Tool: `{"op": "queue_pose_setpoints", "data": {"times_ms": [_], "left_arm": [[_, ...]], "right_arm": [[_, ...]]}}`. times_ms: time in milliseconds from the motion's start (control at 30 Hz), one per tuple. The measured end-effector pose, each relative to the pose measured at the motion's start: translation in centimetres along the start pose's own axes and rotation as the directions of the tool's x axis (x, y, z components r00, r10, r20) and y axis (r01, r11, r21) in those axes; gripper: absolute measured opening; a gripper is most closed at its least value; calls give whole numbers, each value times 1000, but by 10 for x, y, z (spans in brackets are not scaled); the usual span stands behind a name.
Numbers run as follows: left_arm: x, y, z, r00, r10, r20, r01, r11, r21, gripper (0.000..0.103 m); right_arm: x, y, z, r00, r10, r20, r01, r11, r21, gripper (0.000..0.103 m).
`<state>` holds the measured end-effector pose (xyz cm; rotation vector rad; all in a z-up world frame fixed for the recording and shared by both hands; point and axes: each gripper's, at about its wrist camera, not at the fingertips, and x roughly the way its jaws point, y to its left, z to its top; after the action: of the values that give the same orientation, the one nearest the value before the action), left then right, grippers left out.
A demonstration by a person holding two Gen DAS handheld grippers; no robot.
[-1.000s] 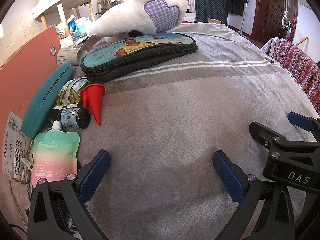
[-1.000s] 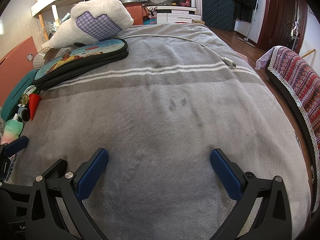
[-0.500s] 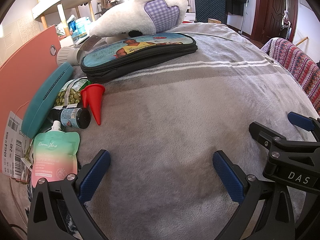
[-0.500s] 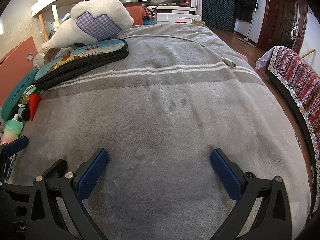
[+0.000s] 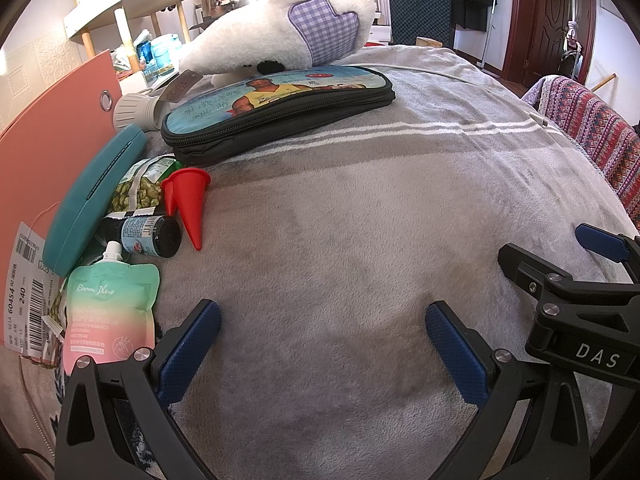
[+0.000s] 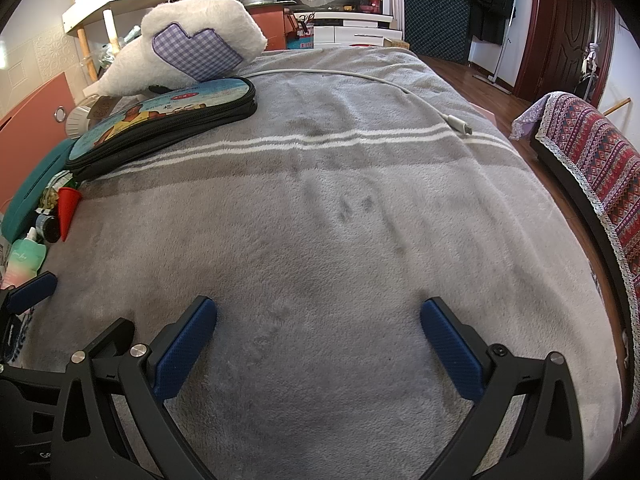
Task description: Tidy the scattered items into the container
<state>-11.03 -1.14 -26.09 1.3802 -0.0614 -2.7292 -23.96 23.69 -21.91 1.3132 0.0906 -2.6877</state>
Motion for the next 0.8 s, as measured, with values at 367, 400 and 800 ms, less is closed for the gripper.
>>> {"op": "queue_pose_setpoints", "data": {"times_ms": [367,400,800], "left_arm": [[0,0,0,1000,0,0,0,1000,0,103],[0,0,0,1000,0,0,0,1000,0,103],[-3,-3,-2,1000,3,2,-3,1000,-3,103]], "right_arm": [[0,0,0,1000,0,0,0,1000,0,103],[-1,0,2,1000,0,0,0,1000,0,103],[0,0,0,1000,1,0,-1,1000,-1,103]]}}
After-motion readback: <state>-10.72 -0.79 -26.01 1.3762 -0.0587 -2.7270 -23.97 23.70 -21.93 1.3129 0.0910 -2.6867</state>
